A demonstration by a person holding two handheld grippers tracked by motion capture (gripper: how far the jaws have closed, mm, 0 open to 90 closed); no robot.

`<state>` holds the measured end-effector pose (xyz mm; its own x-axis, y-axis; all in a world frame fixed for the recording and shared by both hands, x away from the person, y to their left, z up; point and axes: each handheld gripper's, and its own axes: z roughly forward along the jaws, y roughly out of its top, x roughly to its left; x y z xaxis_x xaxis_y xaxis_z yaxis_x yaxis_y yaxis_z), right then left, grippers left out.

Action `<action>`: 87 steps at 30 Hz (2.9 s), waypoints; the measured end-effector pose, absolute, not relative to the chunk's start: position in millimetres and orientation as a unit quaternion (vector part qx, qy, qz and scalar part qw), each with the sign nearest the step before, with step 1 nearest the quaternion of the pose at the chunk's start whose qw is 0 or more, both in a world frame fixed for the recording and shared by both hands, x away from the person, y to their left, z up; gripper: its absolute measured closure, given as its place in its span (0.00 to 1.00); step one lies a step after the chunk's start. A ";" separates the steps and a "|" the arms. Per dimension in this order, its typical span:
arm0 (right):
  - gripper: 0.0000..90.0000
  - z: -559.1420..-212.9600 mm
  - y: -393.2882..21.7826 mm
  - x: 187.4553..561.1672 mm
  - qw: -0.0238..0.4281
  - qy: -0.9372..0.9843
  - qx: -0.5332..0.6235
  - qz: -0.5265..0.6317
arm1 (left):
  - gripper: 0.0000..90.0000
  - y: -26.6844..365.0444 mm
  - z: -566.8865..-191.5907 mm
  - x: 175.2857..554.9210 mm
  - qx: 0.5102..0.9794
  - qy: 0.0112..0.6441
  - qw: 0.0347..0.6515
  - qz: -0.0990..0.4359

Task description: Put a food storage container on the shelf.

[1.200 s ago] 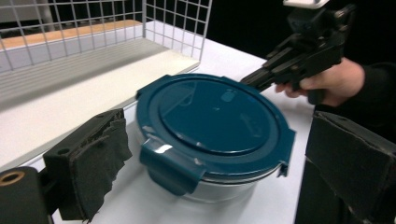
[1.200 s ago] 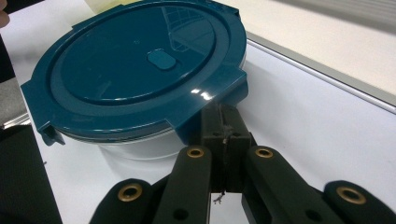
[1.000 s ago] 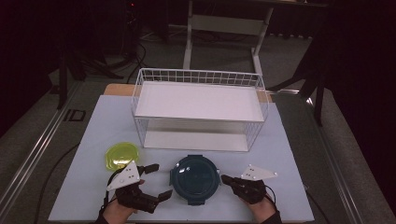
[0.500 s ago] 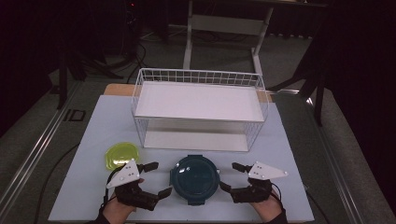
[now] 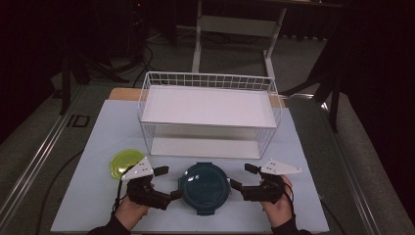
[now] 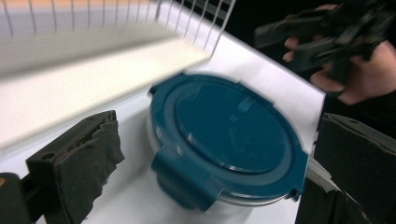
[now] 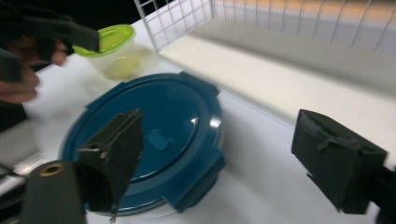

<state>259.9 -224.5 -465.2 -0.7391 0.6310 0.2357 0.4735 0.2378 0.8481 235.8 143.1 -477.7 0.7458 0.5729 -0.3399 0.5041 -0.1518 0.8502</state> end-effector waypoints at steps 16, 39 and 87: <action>0.21 -504.5 -217.0 292.6 -0.182 0.710 0.525 0.433 | 0.07 137.8 -508.9 259.5 0.712 0.481 0.496 -0.126; 0.46 -506.9 -207.5 282.5 -0.209 0.693 0.546 0.421 | 0.45 136.1 -519.4 252.7 0.705 0.492 0.479 -0.181; 0.51 -404.6 -210.6 262.7 -0.077 0.721 0.471 0.502 | 0.53 127.5 -414.0 254.0 0.702 0.458 0.536 -0.099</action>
